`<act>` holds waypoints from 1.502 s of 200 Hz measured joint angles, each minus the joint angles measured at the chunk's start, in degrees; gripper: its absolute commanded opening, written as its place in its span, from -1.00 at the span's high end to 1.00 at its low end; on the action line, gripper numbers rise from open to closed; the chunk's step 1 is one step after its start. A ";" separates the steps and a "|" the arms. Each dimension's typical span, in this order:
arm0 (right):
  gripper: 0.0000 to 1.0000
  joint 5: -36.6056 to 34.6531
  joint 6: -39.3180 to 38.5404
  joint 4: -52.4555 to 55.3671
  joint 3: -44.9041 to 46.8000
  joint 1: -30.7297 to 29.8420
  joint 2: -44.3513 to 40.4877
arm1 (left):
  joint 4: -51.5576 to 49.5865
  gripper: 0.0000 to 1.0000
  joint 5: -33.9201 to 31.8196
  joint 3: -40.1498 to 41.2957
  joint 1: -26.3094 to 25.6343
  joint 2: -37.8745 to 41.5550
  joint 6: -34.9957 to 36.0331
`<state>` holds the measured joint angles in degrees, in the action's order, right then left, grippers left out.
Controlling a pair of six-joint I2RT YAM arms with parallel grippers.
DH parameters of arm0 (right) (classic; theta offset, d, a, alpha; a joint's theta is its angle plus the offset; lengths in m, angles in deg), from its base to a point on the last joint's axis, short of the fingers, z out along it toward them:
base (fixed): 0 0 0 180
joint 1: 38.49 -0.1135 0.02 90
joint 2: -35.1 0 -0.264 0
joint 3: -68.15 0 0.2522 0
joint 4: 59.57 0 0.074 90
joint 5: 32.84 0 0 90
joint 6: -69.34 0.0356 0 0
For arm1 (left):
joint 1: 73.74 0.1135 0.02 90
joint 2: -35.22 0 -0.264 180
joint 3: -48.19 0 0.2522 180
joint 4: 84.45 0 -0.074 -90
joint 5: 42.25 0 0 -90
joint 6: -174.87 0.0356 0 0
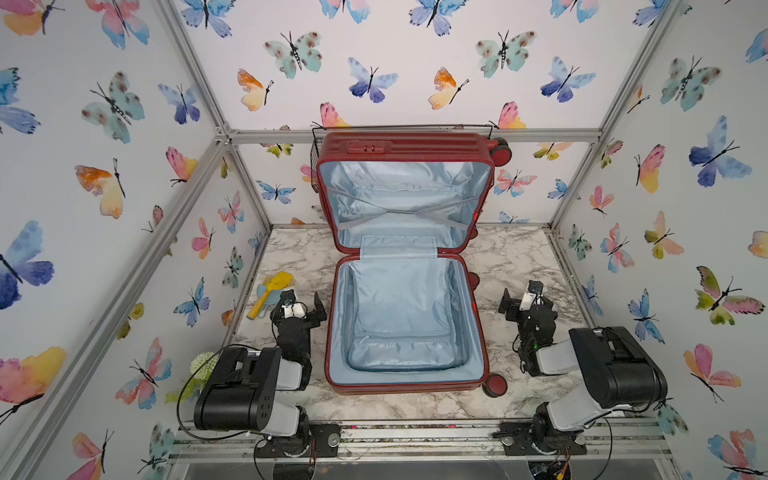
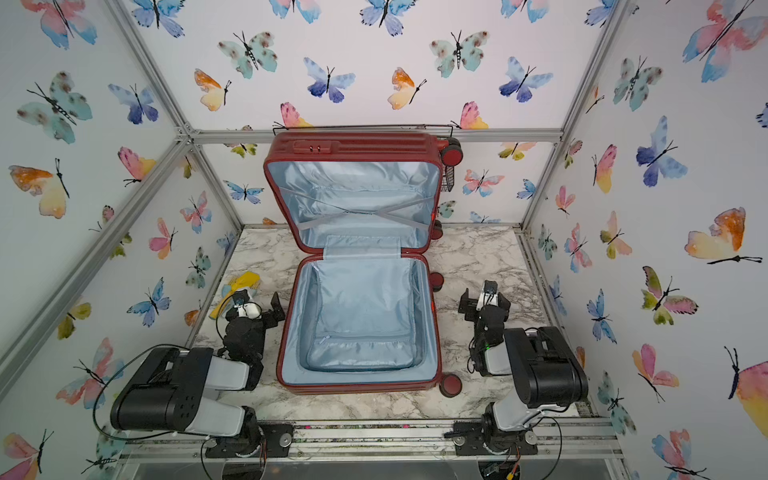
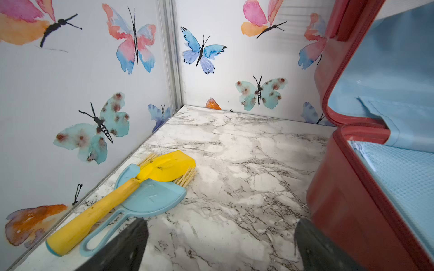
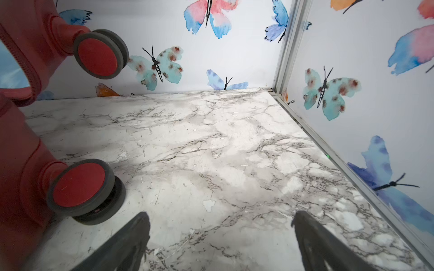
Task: Close the suitcase zippers
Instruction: Close the suitcase at the center of the board.
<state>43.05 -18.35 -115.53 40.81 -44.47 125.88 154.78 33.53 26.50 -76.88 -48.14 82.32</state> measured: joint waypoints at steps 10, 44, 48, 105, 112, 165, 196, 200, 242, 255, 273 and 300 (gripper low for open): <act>-0.97 0.02 0.00 0.00 0.00 0.00 0.00 | 0.02 -0.97 -0.02 0.00 0.02 0.00 0.00; -0.97 0.00 0.00 0.00 0.00 0.00 0.00 | 0.02 -0.97 -0.02 0.00 0.02 0.00 0.00; -0.97 0.00 0.00 0.00 0.00 0.00 0.00 | 0.02 -0.97 0.00 0.00 0.02 0.00 0.00; -0.96 0.00 0.00 0.00 0.00 0.00 0.00 | 0.02 -0.97 0.00 0.00 0.02 0.00 0.00; -0.97 0.02 0.00 -0.02 0.00 0.00 0.00 | 0.02 -0.97 0.00 0.00 0.02 0.00 0.00; -0.96 -2.32 -0.37 10.54 -1.64 -2.73 -8.57 | -0.61 -0.97 -5.95 1.09 -4.57 3.65 1.90; -0.97 -4.31 10.05 41.88 -19.87 -4.37 -22.29 | -10.05 -0.97 -18.12 -0.96 -14.64 18.49 5.35; -0.97 -4.17 11.37 45.03 -22.43 -4.37 -23.10 | -13.27 -0.97 -19.15 -2.43 -15.30 20.87 4.72; -0.52 13.75 16.59 62.60 -40.59 -3.91 -24.35 | -49.90 -0.99 -16.72 -25.35 -13.92 30.51 -14.27; -0.51 19.19 16.68 65.81 -46.77 -3.96 -21.66 | -57.37 -0.90 -8.24 -29.77 -10.32 31.01 -17.99; -0.62 23.71 16.17 68.30 -55.04 -4.74 -17.86 | -69.24 -0.85 1.99 -34.07 -5.68 30.49 -22.29; -0.65 26.67 14.99 68.35 -65.90 -5.99 -11.32 | -86.66 -0.93 11.96 -37.40 -4.48 27.36 -24.87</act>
<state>69.72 -3.36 -47.18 -25.09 -50.46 114.56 68.11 45.49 -10.89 -81.36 -20.77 57.45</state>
